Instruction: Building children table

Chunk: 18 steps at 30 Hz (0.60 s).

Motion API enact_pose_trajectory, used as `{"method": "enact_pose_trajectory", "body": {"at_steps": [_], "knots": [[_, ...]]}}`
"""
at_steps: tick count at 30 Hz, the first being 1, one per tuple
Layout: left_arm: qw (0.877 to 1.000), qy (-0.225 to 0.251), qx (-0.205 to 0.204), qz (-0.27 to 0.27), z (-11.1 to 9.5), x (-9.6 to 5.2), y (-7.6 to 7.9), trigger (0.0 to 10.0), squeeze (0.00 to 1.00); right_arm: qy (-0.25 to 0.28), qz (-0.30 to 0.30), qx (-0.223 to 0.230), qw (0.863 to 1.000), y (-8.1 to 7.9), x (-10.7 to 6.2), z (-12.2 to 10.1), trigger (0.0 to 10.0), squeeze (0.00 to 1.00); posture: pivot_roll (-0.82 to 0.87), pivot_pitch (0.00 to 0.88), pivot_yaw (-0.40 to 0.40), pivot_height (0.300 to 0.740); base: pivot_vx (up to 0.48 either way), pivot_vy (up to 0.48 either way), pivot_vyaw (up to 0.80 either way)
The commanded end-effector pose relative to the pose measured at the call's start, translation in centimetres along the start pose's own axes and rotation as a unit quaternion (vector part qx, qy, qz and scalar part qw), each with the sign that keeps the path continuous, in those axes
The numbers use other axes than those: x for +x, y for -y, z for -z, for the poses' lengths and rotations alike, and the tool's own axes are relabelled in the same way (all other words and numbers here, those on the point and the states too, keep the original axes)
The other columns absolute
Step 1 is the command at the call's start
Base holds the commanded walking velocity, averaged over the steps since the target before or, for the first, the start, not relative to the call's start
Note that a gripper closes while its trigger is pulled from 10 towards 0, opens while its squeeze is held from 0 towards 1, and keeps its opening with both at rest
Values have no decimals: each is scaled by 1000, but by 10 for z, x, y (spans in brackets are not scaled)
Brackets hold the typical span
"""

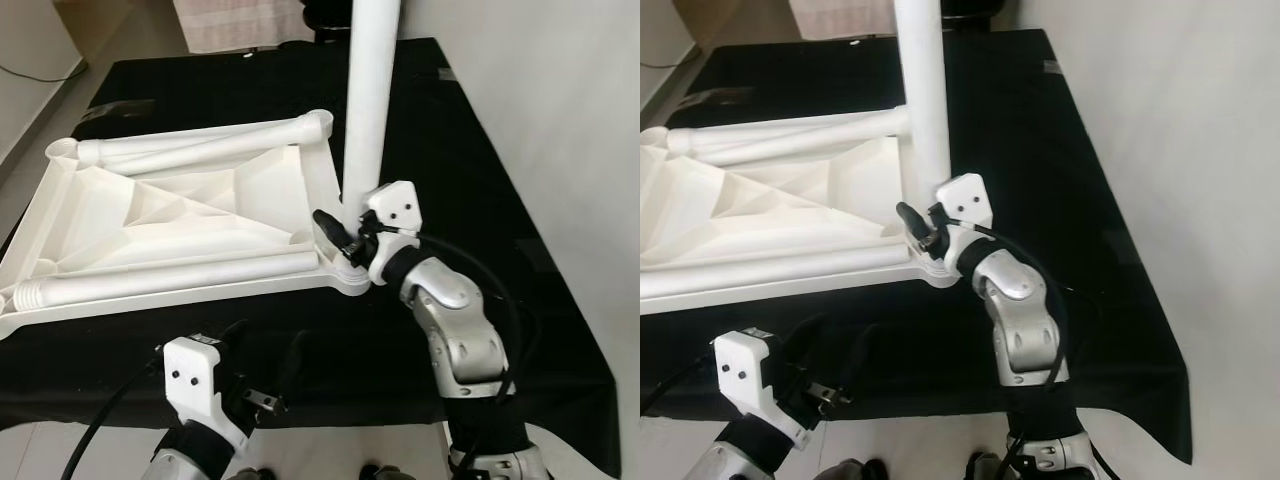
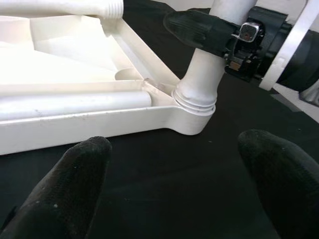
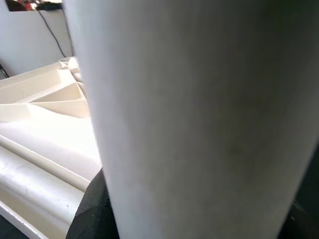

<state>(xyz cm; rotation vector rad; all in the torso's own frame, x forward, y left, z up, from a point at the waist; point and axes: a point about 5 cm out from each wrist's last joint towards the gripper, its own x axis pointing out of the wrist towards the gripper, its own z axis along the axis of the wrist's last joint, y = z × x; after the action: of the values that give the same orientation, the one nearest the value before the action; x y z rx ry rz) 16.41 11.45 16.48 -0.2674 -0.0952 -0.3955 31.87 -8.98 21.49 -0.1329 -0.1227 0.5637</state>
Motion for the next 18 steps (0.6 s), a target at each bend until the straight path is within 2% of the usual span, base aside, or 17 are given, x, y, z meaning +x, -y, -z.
{"method": "enact_pose_trajectory", "body": {"at_steps": [1,2,3,5,7,9,10,11,12,14,15,18], "knots": [[1000,-13,4,-11,5,-3,-3,10000,0,-77,-10,29,997,-3,-2,28,10000,0,-8,216,20,740,0,0,0],[1000,-13,5,-12,5,-3,-3,10000,0,-71,-31,25,997,-5,0,26,10000,0,-8,216,20,740,0,0,0],[1000,-13,6,-13,5,-2,-3,10000,0,-51,-60,31,996,-4,4,20,10000,1000,-2,219,18,740,0,0,0],[1000,-13,6,-14,5,-2,-3,10000,0,-39,-76,35,996,-4,6,16,10000,1000,-2,219,18,740,0,0,0],[1000,-13,7,-13,5,-2,-3,10000,0,-17,-132,45,990,1,12,7,10000,1000,1,217,17,740,0,0,0],[1000,-13,8,-13,5,-2,-3,10000,0,7,-217,26,976,12,16,-7,10000,1000,6,220,15,740,0,0,0],[1000,-13,8,-13,5,-2,-3,10000,0,7,-217,26,976,12,16,-7,10000,1000,6,220,15,740,0,0,0],[1000,-13,8,-13,6,-2,-2,10000,0,11,-243,21,970,16,17,-11,10000,1000,6,220,15,740,0,0,0],[1000,-13,8,-13,5,-2,-2,10000,0,5,-290,-21,957,23,19,-15,10000,839,13,227,12,740,0,0,0],[1000,-14,8,-14,6,-2,-1,10000,0,-9,-334,-69,940,31,20,-18,10000,839,21,227,10,740,0,0,0],[1000,-15,8,-15,5,-3,-1,10000,0,-9,-356,-57,933,34,23,-22,10000,0,29,232,13,740,0,0,0],[1000,-17,9,-18,5,-4,-1,10000,0,-10,-408,-22,913,36,31,-29,10000,0,36,236,15,740,0,0,0]]}}
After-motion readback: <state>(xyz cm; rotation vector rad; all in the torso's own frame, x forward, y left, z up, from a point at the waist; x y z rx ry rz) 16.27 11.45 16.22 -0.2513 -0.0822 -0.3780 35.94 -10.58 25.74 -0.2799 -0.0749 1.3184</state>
